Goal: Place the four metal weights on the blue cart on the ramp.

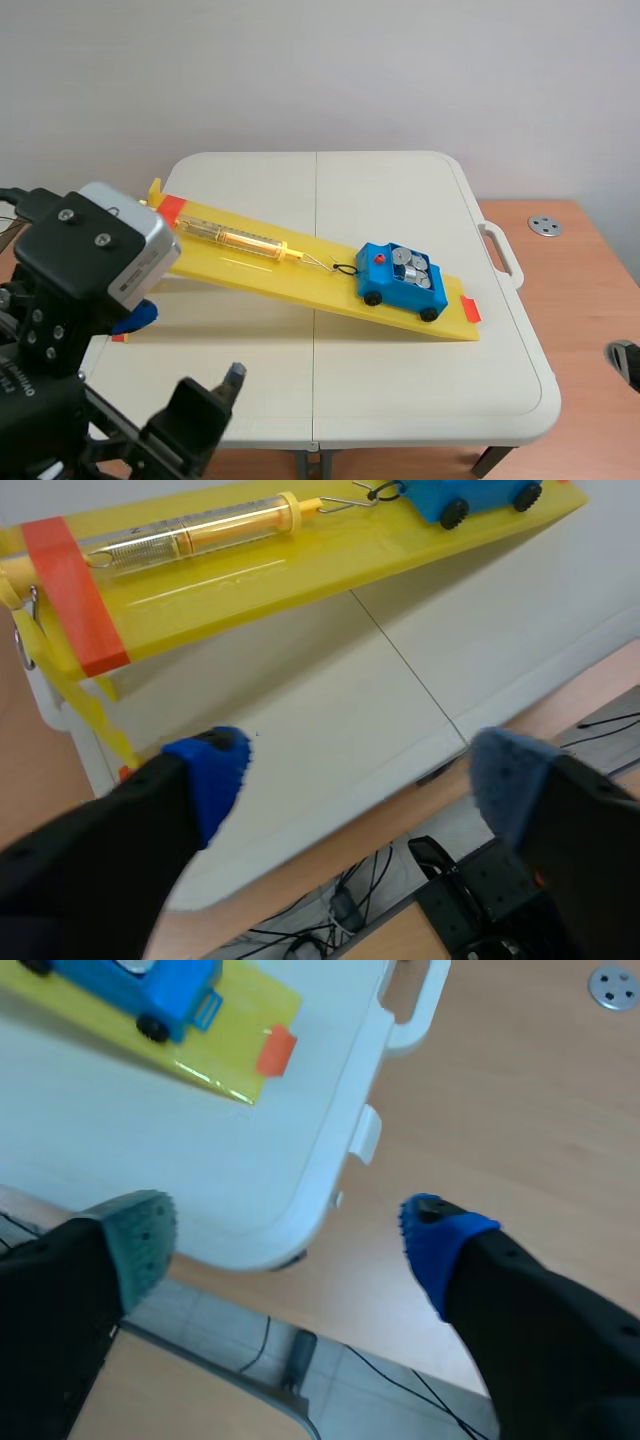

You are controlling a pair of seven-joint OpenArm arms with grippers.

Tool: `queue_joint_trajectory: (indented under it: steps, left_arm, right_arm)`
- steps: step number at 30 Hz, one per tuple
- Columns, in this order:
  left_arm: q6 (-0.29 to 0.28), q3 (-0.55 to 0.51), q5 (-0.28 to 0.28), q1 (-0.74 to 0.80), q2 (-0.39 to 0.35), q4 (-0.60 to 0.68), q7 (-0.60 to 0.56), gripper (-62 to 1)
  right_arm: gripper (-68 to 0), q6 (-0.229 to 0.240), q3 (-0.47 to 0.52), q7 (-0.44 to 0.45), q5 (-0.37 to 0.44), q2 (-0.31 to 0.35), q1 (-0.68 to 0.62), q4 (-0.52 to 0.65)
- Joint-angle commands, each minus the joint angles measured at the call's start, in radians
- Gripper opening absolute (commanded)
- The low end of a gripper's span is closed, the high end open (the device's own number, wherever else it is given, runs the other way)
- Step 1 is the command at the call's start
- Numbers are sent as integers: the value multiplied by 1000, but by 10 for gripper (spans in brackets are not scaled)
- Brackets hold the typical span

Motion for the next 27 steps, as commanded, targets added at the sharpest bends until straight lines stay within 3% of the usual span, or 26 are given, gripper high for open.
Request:
queue_joint_trajectory:
  steps: [1, 3, 11, 27]
  left_arm:
    - [40, -21, -40, 21, -3, 96, -119, 14]
    - [58, -21, -40, 30, -3, 96, -120, 14]
    - [58, -21, -39, 30, -3, 94, -140, 14]
    - [58, -21, -39, 27, -3, 91, -171, 14]
  right_arm:
    - [-78, 26, 5, 117, 93, 3, 11, 113]
    - [-14, 26, -19, 144, 97, -8, 11, 113]
    - [-14, 26, -72, 150, 99, -21, 11, 113]
    - [-14, 26, -73, 150, 99, -21, 11, 113]
